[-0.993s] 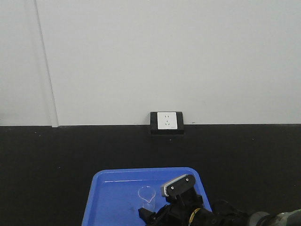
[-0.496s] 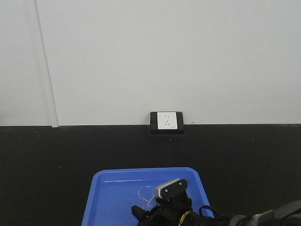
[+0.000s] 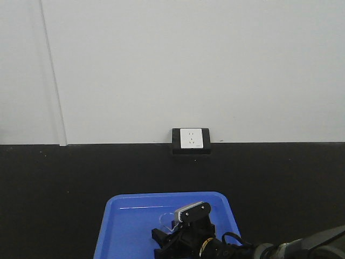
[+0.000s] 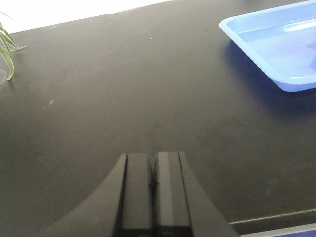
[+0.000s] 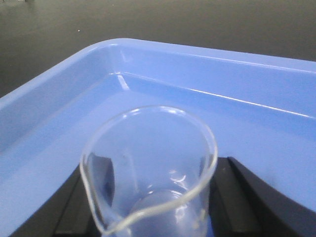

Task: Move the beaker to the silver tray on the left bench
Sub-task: 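Close the right gripper on the glass beaker, then lift the beaker out of the blue tray with the right gripper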

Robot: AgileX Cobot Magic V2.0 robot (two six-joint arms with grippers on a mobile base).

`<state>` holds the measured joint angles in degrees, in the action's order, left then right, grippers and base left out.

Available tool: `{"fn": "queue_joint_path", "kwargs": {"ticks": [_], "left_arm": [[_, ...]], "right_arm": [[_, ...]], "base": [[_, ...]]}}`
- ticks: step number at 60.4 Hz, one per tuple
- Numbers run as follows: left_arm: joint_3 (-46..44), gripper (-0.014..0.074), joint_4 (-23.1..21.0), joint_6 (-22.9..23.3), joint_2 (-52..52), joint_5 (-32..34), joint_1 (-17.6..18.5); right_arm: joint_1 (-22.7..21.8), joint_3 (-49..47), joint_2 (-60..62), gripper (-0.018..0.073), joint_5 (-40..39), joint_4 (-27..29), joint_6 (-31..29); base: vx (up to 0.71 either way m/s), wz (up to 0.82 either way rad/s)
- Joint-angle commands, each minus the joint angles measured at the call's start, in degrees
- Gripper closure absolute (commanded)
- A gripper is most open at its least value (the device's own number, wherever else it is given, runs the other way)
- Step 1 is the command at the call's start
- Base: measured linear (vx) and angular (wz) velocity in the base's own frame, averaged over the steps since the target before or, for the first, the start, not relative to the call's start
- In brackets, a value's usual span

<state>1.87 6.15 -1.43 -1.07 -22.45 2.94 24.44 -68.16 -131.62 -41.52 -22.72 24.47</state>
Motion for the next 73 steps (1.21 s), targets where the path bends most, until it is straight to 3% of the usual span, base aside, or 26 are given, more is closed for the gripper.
{"fn": "queue_joint_path", "kwargs": {"ticks": [1, 9, 29, 42, 61, 73], "left_arm": [[1.1, 0.0595, 0.0, 0.1, -0.4, 4.7, 0.4], [1.1, 0.0595, 0.0, 0.1, -0.4, 4.7, 0.4], [1.1, 0.0595, 0.0, 0.1, -0.4, 4.7, 0.4], [1.1, 0.0595, 0.0, 0.1, -0.4, 4.7, 0.4], [1.1, 0.0595, 0.0, 0.1, -0.4, 4.7, 0.4], [1.1, 0.0595, 0.0, 0.1, -0.4, 4.7, 0.4]], "right_arm": [[0.0, -1.5, 4.4, 0.0573, -3.3, 0.3, 0.7], [-0.1, -0.2, 9.2, 0.0575, 2.0, 0.5, 2.4], [-3.5, 8.7, 33.5, 0.0573, 27.3, 0.4, 2.3], [-6.1, 23.8, 54.9, 0.0573, 29.6, -1.1, -0.5], [-6.3, 45.3, 86.3, 0.0573, 33.6, -1.1, -0.8], [-6.3, 51.0, 100.8, 0.0573, 40.5, -1.1, -0.8]], "base": [[0.00, 0.00], [0.00, 0.00], [0.00, 0.00], [0.00, 0.00], [0.00, 0.00], [0.00, 0.00]]}}
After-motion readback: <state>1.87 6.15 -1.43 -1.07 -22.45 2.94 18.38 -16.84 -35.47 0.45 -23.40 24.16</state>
